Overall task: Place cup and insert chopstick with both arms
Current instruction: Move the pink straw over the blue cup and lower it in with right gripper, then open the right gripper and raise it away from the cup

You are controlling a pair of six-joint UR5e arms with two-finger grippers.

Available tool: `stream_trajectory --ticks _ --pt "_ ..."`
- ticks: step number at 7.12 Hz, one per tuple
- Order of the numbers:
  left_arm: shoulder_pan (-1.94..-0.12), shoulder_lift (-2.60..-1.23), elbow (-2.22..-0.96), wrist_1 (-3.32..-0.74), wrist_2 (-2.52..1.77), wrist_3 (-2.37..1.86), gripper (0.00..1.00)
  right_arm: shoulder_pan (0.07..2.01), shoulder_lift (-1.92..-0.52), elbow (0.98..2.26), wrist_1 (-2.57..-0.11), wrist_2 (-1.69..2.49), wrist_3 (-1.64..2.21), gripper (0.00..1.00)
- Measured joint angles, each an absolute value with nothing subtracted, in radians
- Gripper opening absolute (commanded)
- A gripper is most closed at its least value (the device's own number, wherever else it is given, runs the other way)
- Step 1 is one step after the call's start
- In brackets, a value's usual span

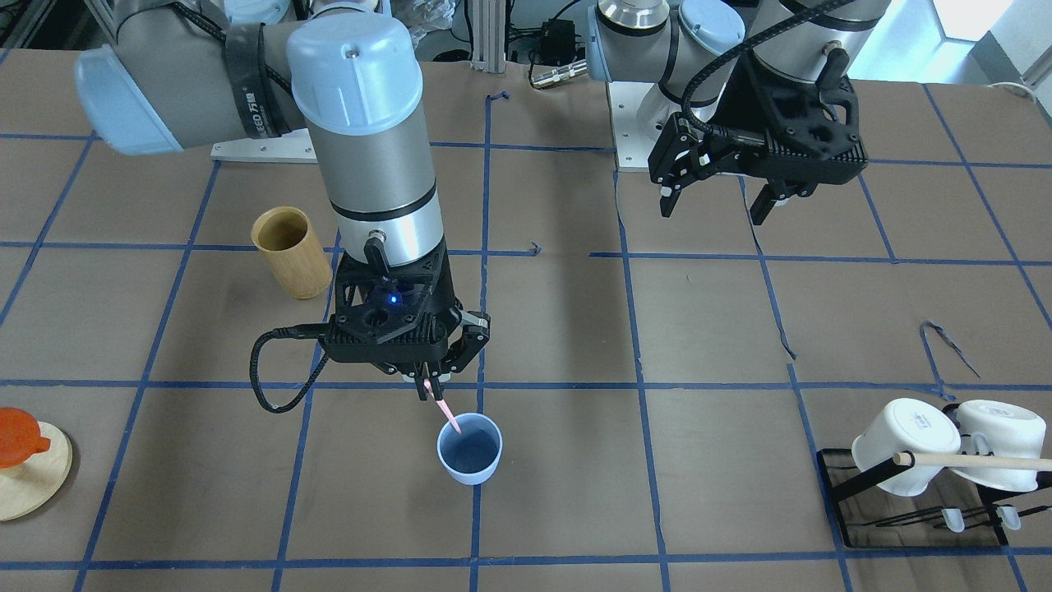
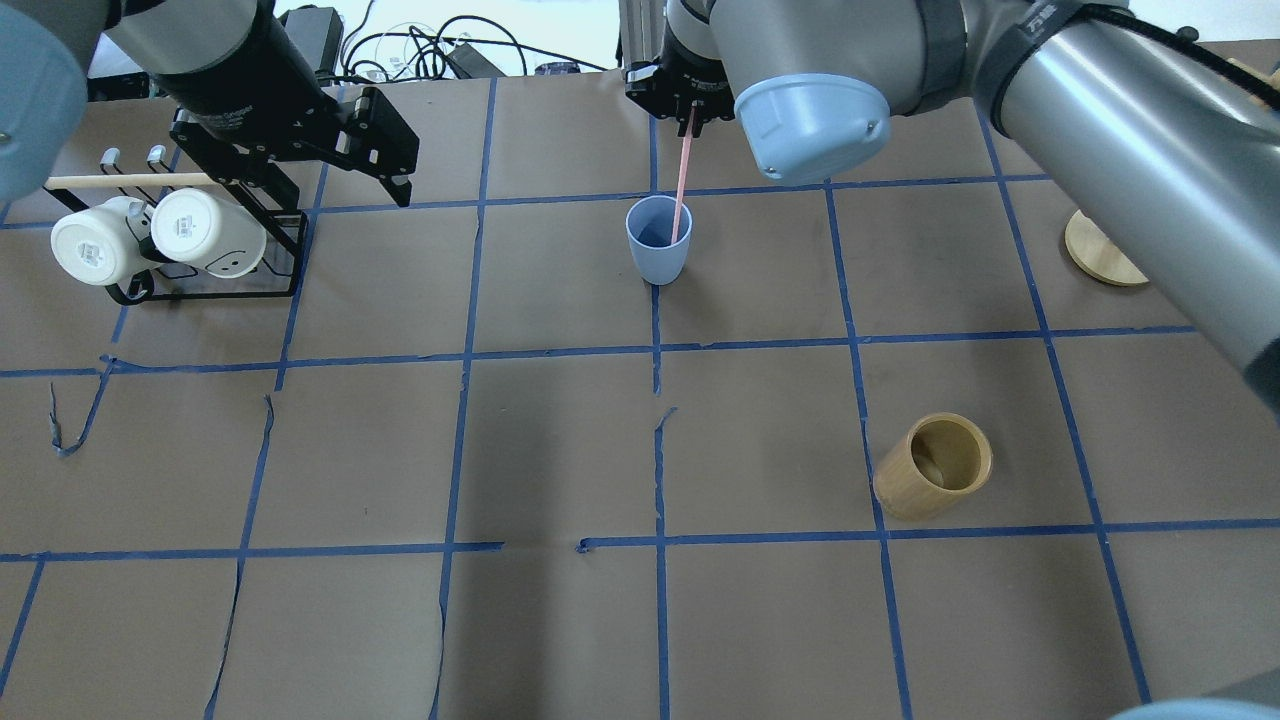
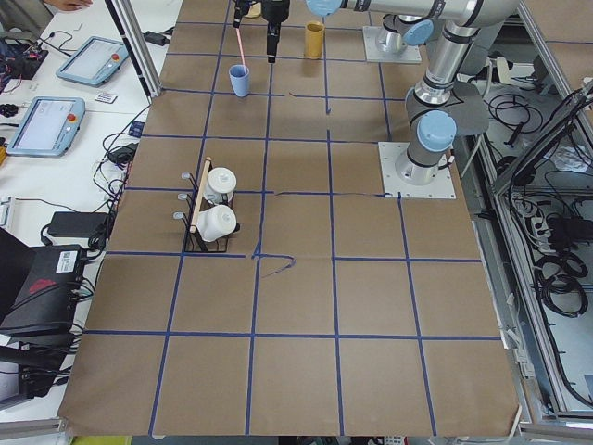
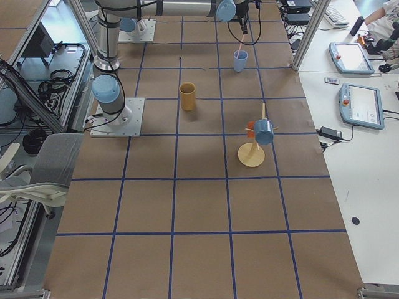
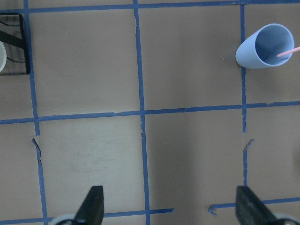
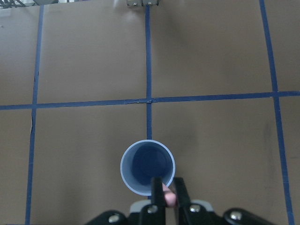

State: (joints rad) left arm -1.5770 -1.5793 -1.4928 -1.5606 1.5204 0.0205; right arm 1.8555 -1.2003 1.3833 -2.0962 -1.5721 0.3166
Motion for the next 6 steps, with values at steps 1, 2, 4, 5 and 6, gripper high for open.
stream_trajectory --ticks 1,2,4,5,6 --pt "-1.577 -1.578 -1.493 -1.563 1.521 0.017 1.00 1.861 -1.192 1.387 -2.104 -1.572 0.322 0.12" --pt "-1.577 -1.576 -1.493 -1.565 1.522 0.016 1.00 1.864 -1.184 1.393 -2.119 -1.573 0.324 0.18" --pt "-1.577 -1.571 -1.494 -1.570 1.523 0.014 1.00 1.866 -1.167 1.413 -2.163 -1.574 0.328 0.52" --pt "-1.577 -1.570 -1.494 -1.570 1.522 0.013 1.00 1.867 -1.163 1.418 -2.175 -1.573 0.325 0.80" --pt "-1.577 -1.569 -1.495 -1.570 1.523 0.012 1.00 1.866 -1.164 1.418 -2.185 -1.574 0.319 0.84"
